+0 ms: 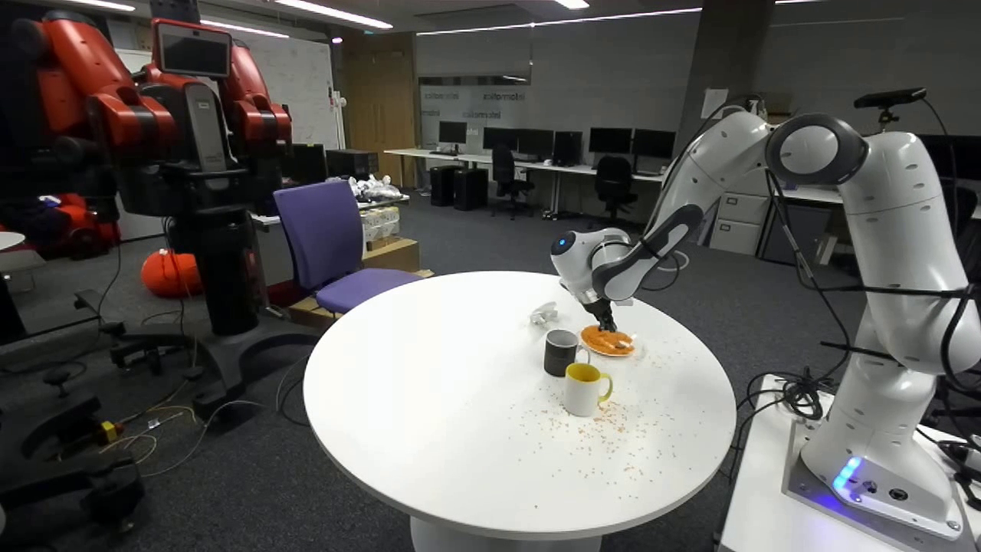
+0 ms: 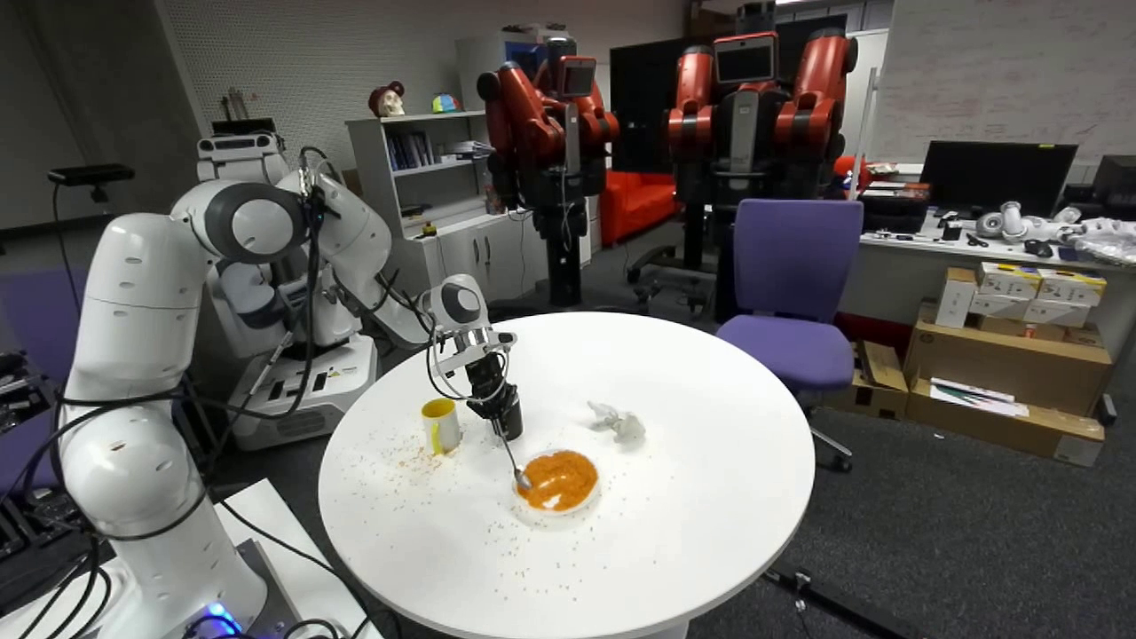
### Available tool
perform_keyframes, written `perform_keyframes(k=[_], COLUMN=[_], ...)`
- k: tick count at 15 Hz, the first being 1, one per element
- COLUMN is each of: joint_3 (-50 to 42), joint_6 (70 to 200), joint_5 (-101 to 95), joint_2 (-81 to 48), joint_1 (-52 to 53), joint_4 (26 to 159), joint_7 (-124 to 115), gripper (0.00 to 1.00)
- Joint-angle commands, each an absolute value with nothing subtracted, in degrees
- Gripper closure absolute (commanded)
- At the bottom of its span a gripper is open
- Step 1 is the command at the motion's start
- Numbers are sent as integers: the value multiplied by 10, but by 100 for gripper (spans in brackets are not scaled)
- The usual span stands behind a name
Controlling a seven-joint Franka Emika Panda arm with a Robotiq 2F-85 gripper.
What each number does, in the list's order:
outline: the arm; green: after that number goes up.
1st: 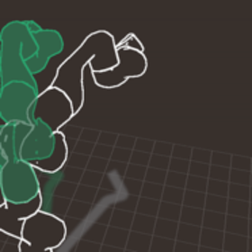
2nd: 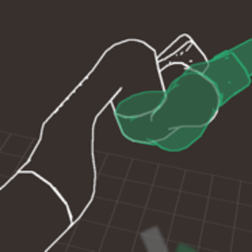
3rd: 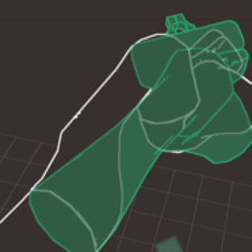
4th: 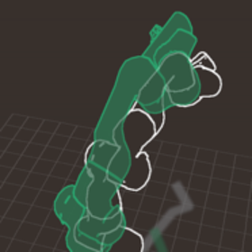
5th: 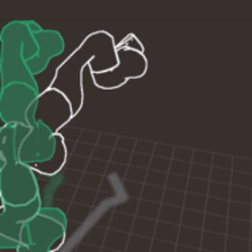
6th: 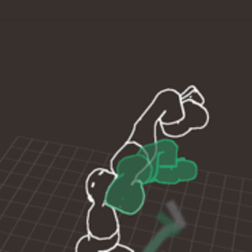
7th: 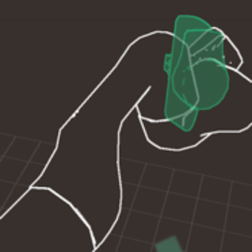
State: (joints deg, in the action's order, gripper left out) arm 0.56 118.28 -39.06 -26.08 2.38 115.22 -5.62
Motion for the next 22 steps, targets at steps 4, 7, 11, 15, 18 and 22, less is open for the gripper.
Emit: perform_keyframes(k=[4,7,11,15,18,22], joint_3=[1,0,-4,-8,-12,-15], joint_6=[1139,1124,1105,1097,1101,1106], joint_5=[-360,-349,-343,-343,-342,-337], joint_2=[-299,-313,-330,-346,-356,-365], joint_1=[29,31,34,35,37,39], joint_4=[1088,1067,1043,1022,1010,998], joint_7=[-5,6,1,-11,-27,-52], gripper=[100,100,100,100,100,100])
